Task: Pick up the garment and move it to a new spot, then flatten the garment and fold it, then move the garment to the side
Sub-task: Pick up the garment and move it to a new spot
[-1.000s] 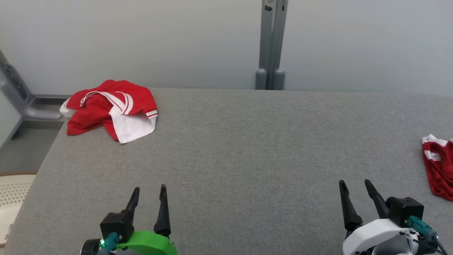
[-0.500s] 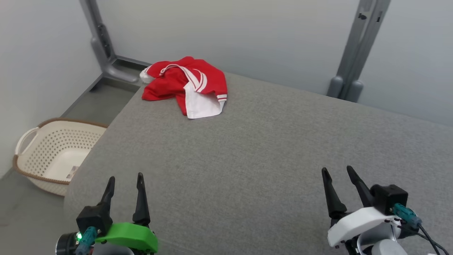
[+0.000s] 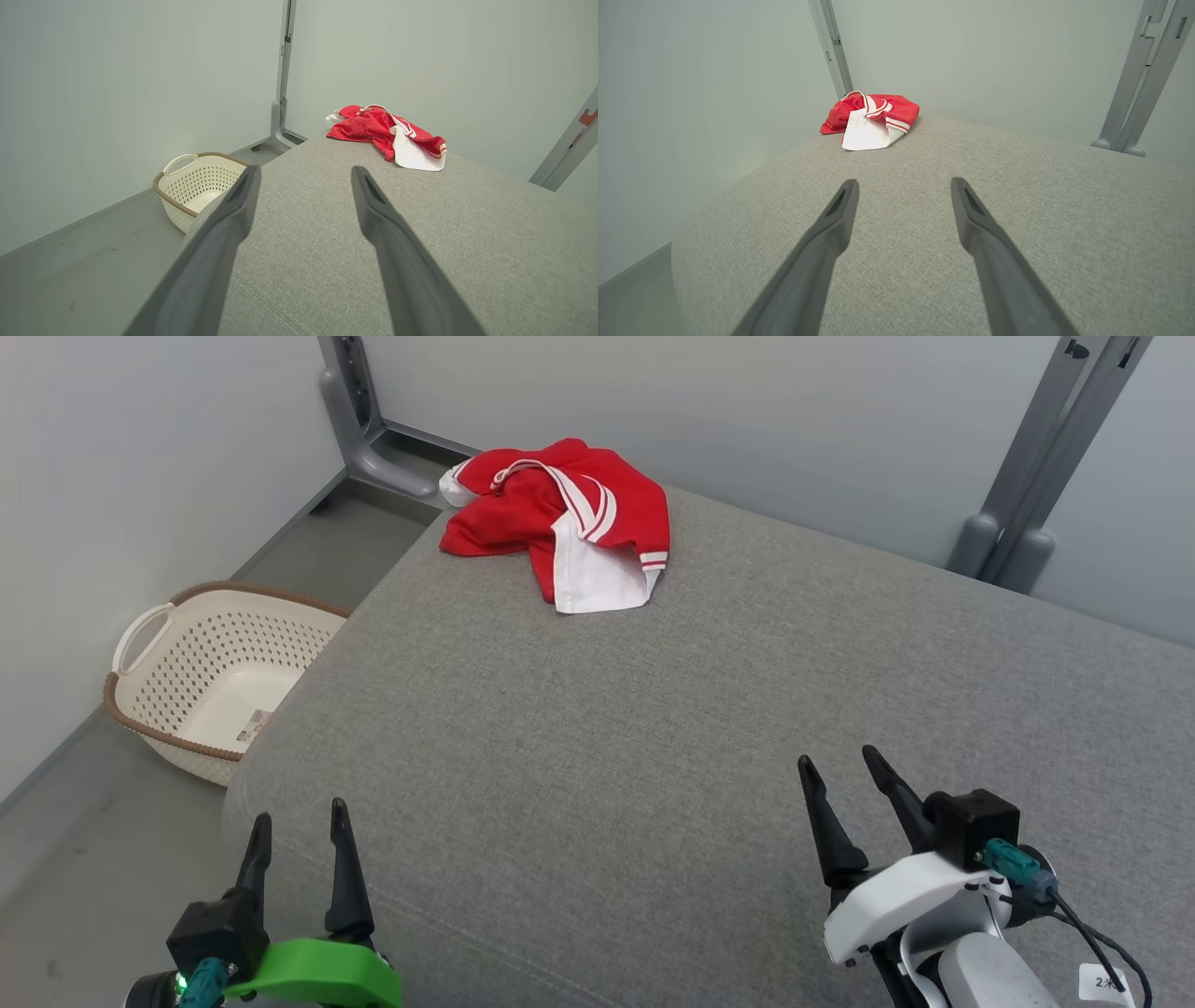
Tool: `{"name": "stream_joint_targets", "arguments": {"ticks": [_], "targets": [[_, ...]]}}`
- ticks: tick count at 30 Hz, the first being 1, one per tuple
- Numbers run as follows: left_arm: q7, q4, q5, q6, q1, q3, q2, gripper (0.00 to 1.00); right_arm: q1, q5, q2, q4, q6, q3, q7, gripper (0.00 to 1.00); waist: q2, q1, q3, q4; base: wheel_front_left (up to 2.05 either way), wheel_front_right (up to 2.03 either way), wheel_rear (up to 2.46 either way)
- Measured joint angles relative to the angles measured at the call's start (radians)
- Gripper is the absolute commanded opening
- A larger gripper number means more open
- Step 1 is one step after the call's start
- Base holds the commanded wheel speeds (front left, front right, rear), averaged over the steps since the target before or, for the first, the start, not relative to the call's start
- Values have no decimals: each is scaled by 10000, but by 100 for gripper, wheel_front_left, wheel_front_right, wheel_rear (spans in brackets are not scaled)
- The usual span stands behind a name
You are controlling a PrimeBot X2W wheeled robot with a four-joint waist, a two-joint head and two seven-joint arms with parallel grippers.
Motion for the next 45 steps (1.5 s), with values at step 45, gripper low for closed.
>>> {"name": "stream_joint_targets", "arguments": {"ticks": [45], "targets": [[3831, 7051, -871, -3135, -10726, 453, 2098, 100, -945, -2291, -12, -4541, 0, -1682, 1904, 100, 0, 1, 5384, -3677, 0, 0, 0]]}}
